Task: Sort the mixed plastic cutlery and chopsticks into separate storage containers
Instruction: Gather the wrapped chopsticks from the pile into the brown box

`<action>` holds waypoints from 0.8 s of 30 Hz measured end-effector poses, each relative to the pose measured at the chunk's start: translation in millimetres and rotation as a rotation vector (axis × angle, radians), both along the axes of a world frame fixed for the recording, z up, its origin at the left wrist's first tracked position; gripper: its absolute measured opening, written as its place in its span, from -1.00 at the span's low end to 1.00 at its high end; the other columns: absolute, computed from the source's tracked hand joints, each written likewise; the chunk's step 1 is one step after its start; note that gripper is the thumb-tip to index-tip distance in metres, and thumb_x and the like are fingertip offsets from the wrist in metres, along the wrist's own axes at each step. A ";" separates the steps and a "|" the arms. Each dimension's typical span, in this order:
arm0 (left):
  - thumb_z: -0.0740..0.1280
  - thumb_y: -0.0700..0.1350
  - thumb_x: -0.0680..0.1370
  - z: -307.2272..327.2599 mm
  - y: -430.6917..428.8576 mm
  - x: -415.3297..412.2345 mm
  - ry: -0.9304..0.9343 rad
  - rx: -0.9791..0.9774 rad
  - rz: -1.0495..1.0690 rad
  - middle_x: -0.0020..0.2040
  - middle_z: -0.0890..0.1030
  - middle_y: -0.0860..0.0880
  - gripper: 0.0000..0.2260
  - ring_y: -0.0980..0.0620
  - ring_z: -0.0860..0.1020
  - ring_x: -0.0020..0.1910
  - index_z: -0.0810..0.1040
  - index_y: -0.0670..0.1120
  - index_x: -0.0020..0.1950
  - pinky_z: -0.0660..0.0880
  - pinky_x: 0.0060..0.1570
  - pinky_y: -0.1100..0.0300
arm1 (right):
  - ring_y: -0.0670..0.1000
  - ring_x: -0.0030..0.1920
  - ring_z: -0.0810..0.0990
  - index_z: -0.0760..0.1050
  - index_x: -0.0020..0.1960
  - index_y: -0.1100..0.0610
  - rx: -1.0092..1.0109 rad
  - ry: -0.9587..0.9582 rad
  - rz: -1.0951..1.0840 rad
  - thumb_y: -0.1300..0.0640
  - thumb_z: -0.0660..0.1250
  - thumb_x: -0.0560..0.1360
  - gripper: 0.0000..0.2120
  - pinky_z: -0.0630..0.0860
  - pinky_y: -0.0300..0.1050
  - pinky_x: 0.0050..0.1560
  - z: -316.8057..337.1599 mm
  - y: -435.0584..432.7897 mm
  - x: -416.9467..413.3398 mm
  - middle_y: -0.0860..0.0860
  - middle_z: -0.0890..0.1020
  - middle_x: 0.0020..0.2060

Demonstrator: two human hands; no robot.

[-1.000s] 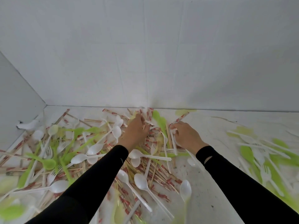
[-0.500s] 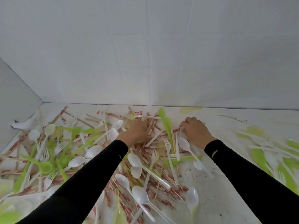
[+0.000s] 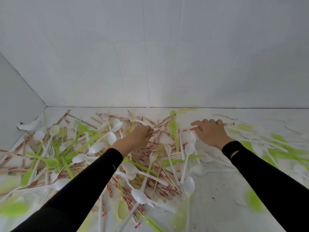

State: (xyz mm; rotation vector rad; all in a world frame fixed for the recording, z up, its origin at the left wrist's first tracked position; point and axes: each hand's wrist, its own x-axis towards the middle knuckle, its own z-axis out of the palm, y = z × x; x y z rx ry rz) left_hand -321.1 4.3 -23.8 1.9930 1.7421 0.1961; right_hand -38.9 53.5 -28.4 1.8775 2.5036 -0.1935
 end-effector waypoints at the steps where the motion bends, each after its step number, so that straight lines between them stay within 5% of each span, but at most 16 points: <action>1: 0.15 -0.11 0.68 4.0 -2.6 -1.0 -0.032 0.030 0.004 -0.18 0.43 0.04 -0.87 0.02 0.40 -0.23 0.37 -0.11 -0.03 0.24 -0.32 0.26 | 0.10 0.18 0.45 0.46 0.33 -0.13 0.058 0.005 -0.019 -0.06 0.01 0.65 -0.64 0.19 0.02 0.20 3.6 -2.5 3.6 -0.03 0.57 0.15; 6: 0.15 -0.11 0.68 25.9 -17.3 -1.8 -0.287 0.304 0.069 -0.11 0.62 0.07 -0.86 0.02 0.57 -0.21 0.45 -0.13 0.10 0.46 -0.24 0.22 | 0.11 0.18 0.46 0.52 0.23 -0.12 0.179 0.001 -0.076 -0.08 0.11 0.64 -0.73 0.19 0.04 0.21 14.8 -10.9 22.3 -0.03 0.58 0.08; 9: 0.13 -0.03 0.69 39.5 -26.0 9.0 -0.473 0.511 0.127 -0.31 0.50 -0.09 -0.86 0.01 0.42 -0.40 0.40 -0.07 0.03 0.36 -0.41 0.22 | 0.09 0.01 0.54 0.51 0.22 -0.03 0.088 0.260 -0.058 0.00 0.12 0.66 -0.75 0.40 -0.02 0.01 25.6 -19.9 19.5 -0.02 0.53 -0.11; 12: 0.19 0.02 0.66 42.4 -30.6 21.1 -0.657 0.583 0.245 -0.34 0.38 -0.06 -0.90 0.08 0.28 -0.44 0.39 0.05 -0.03 0.26 -0.44 0.23 | -0.01 -0.30 0.47 0.45 0.21 0.02 -0.025 0.472 -0.070 -0.02 0.07 0.68 -0.76 0.34 -0.11 -0.31 31.6 -35.1 -5.1 -0.05 0.49 -0.30; 16: 0.27 0.09 0.61 23.8 -37.8 34.6 -0.804 0.557 0.429 -0.38 0.33 -0.03 -0.77 0.07 0.30 -0.42 0.39 0.02 -0.17 0.30 -0.38 0.15 | -0.07 -0.34 0.43 0.43 -0.02 0.11 -0.249 0.695 -0.140 0.03 0.15 0.65 -0.82 0.32 -0.33 -0.42 14.5 -52.1 -47.4 -0.03 0.48 -0.27; 18: 0.25 0.13 0.61 10.3 -45.6 37.2 -0.825 0.518 0.457 -0.38 0.35 -0.17 -0.70 -0.02 0.35 -0.42 0.38 -0.03 -0.20 0.33 -0.38 0.04 | -0.04 -0.30 0.45 0.39 -0.12 0.14 -0.287 0.675 -0.165 0.08 0.18 0.61 -0.82 0.38 -0.30 -0.35 -1.4 -53.2 -64.6 0.00 0.49 -0.23; 21: 0.30 0.11 0.60 -6.0 -58.3 36.6 -0.894 0.465 0.463 -0.23 0.44 -0.32 -0.67 -0.24 0.49 -0.28 0.42 -0.16 -0.08 0.48 -0.24 -0.11 | 0.08 -0.10 0.56 0.44 0.06 0.18 -0.199 0.481 -0.253 0.01 0.15 0.63 -0.76 0.48 -0.08 -0.14 -19.6 -50.5 -79.7 0.08 0.54 -0.03; 24: 0.35 0.13 0.57 -19.6 -64.3 29.4 -0.895 0.375 0.453 -0.17 0.46 -0.33 -0.62 -0.31 0.51 -0.16 0.45 -0.21 -0.03 0.50 -0.11 -0.20 | 0.11 -0.02 0.55 0.39 0.19 0.19 -0.144 0.327 -0.318 -0.05 0.16 0.63 -0.68 0.42 -0.09 -0.12 -29.1 -48.2 -81.6 0.09 0.49 0.10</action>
